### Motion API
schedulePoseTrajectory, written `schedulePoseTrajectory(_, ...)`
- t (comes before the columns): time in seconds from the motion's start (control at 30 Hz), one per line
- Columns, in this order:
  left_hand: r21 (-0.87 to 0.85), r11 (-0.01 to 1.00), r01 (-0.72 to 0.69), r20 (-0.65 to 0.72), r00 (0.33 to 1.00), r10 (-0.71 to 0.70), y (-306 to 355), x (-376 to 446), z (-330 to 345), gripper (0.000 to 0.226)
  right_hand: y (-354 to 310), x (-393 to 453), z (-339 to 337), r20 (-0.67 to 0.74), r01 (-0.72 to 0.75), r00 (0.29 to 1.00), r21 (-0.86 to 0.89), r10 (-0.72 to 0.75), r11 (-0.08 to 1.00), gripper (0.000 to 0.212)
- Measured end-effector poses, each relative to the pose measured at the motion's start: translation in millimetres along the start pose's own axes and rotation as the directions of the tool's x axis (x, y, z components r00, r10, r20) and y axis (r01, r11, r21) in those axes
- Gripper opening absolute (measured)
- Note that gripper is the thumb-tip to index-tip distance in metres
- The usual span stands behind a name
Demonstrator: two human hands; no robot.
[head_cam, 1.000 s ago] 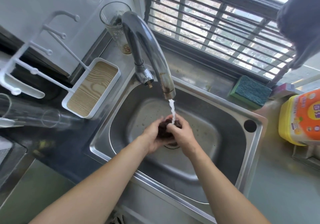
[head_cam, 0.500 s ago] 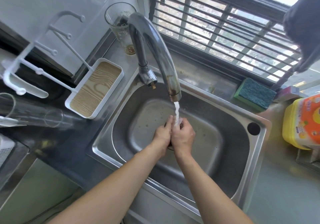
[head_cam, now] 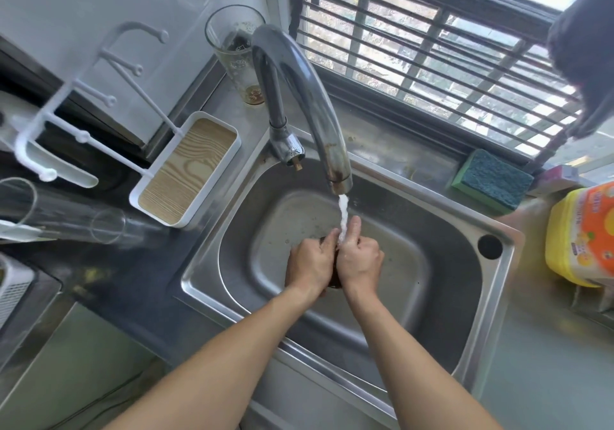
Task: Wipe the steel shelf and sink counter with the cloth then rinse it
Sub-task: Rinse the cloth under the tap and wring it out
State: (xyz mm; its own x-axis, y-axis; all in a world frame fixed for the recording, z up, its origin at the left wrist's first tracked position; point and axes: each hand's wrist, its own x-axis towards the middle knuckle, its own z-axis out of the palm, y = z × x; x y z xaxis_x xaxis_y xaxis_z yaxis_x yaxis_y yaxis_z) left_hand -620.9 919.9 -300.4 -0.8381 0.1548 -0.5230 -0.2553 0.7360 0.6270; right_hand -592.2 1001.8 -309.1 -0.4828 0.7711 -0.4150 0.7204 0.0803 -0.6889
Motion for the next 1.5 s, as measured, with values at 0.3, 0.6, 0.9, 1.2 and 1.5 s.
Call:
schedulePoseTrajectory(0.3,-0.661,0.599,0.452,0.248,0.885,-0.394,-5.7,19.9,-11.6,0.013,-6.4,12.4,-11.6,0.135,-0.366,0.93,0.437,0.343,0.821,0.032)
schedulePoseTrajectory(0.6,-0.199,0.966,0.164,0.056,0.986,-0.155,3.2,11.8,-5.0,0.05,-4.3,-7.9,-1.1,0.417,-0.209,0.902,0.202,0.109,0.957,0.044)
schedulePoseTrajectory(0.9,-0.161,0.987,0.0,-0.028,1.0,-0.005,-1.1,7.2,-6.4,0.02,-9.6,-5.9,-4.2,0.035,-0.145,0.989,0.108,0.142,0.984,0.052)
schedulePoseTrajectory(1.2,-0.639,0.583,0.501,0.54,0.833,-0.123,2.4,-6.4,-26.5,0.026,-5.2,4.2,-19.2,0.322,-0.373,0.923,0.603,0.212,0.705,0.027)
schedulePoseTrajectory(1.5,-0.447,0.894,0.004,0.197,0.976,0.094,14.5,0.4,-8.3,0.034,0.3,-9.3,-16.8,0.408,-0.333,0.907,0.551,0.101,0.765,0.045)
